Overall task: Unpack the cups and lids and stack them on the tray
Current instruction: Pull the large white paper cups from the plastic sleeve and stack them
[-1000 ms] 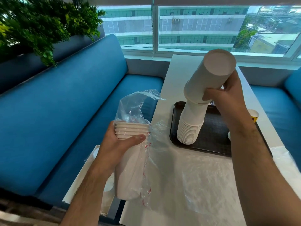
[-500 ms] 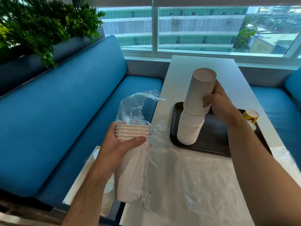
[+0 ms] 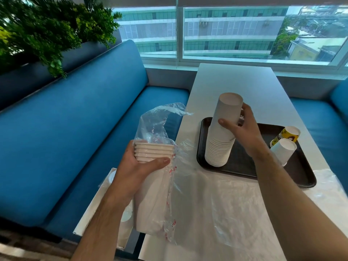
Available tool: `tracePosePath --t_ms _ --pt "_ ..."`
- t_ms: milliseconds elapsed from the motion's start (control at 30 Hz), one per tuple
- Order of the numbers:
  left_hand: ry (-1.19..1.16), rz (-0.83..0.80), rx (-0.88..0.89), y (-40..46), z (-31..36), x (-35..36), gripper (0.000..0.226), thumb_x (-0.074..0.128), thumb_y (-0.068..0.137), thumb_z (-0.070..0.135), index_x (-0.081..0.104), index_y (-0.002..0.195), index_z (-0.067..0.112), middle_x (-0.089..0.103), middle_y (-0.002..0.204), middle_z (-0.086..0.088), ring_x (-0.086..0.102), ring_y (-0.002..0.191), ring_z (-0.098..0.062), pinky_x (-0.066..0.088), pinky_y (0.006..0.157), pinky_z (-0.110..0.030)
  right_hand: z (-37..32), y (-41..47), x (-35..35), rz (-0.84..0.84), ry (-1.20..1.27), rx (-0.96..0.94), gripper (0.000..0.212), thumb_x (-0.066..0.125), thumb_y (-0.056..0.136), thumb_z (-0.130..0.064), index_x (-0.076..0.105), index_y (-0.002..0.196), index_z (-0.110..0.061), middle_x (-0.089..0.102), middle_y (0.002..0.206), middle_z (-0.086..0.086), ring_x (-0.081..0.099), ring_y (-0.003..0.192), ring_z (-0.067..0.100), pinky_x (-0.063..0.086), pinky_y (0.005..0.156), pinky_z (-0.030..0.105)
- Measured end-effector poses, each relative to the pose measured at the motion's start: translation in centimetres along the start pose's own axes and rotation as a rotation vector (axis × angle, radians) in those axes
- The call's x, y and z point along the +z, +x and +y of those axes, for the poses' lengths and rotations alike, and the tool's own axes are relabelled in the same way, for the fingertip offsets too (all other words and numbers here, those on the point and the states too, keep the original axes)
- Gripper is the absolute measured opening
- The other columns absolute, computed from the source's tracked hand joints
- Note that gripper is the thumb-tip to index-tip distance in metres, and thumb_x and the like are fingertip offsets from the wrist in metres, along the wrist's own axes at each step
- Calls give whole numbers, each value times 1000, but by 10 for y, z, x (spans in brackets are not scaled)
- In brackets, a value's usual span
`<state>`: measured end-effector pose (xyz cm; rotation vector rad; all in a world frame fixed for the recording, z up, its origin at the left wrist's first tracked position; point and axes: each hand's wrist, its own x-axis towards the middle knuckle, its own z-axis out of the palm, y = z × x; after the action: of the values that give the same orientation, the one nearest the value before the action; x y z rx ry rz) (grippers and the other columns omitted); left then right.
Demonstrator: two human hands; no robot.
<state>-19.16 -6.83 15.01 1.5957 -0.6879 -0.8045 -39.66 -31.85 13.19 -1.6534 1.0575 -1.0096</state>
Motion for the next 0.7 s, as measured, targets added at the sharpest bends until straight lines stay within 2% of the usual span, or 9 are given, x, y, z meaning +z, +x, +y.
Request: tracePosePath --t_ms 167,267,333,400,467,533,600,633,700 --pt "4 -8 9 0 -2 4 86 94 38 48 58 115 33 72 110 3 71 101 -18 57 94 -47 7 -6 -2 7 -46 13 96 84 69 -58 34 148 -35 49 143 -9 48 131 20 44 109 55" --pt "0 -10 15 1 -2 5 86 94 37 48 58 114 33 72 110 3 71 101 -19 57 94 -48 1 -16 2 185 -145 -30 99 79 65 -68 29 146 -40 36 151 -4 36 138 22 36 113 58" --pt "-8 -11 19 0 -2 5 85 94 37 47 58 113 33 73 108 4 71 100 -18 57 94 -47 -10 -30 8 341 -135 -86 82 73 73 -59 36 142 -35 35 147 -2 36 136 21 34 112 59" --pt "-20 -9 16 0 -3 6 85 95 37 46 57 113 34 73 107 4 71 99 -18 57 94 -46 -22 -46 16 396 -110 -153 60 69 77 -46 48 131 -32 39 136 -5 40 131 22 40 108 57" --pt "-38 -6 16 1 -5 7 86 96 38 45 56 113 35 72 108 4 71 101 -19 56 96 -49 -31 -63 26 271 -87 -217 40 70 77 -37 57 116 -34 45 123 -12 48 122 22 47 101 52" --pt "-44 -13 22 1 -6 10 88 97 38 44 54 115 37 71 110 3 70 103 -20 55 97 -51 -42 -80 35 -17 -57 -192 29 73 85 -27 62 111 -35 49 120 -20 53 115 12 50 96 39" --pt "-28 -16 30 -1 -5 14 93 97 38 47 49 117 38 68 114 3 69 105 -18 55 96 -50 -53 -93 43 -345 -41 -169 28 71 92 -21 64 116 -35 52 125 -21 55 114 4 50 94 26" --pt "-19 -14 36 -2 -4 16 94 96 37 48 48 117 37 67 116 3 69 105 -16 56 96 -49 -57 -97 47 -473 -21 -168 29 69 94 -21 64 119 -35 52 128 -21 56 116 5 51 94 24" --pt "-2 -13 51 -4 -1 18 94 95 36 50 48 115 33 68 115 3 70 102 -12 57 94 -45 -61 -102 55 -631 77 -107 29 67 95 -23 66 123 -31 53 134 -14 62 117 15 58 91 35"
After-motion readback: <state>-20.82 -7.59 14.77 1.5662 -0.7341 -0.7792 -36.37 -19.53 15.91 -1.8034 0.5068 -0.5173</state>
